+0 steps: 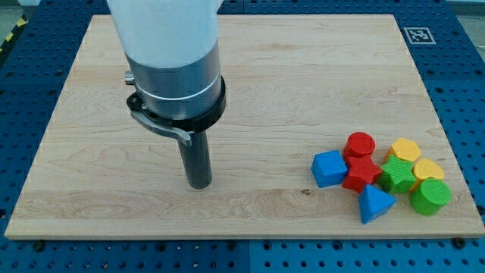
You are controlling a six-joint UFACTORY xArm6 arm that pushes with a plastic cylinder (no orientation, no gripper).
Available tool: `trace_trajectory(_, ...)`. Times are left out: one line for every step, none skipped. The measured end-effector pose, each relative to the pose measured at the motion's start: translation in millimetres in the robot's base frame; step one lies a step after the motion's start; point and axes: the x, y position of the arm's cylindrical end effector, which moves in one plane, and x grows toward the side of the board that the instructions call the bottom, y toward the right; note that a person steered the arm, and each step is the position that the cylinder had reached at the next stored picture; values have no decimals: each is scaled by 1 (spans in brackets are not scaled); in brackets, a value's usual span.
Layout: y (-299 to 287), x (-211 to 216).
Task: Move your arm towards the blue triangle
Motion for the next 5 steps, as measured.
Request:
trace_trajectory(0,0)
trace_trajectory(16,3)
trace_trajectory(65,16)
trace_trajectory(116,38)
trace_trajectory(148,63)
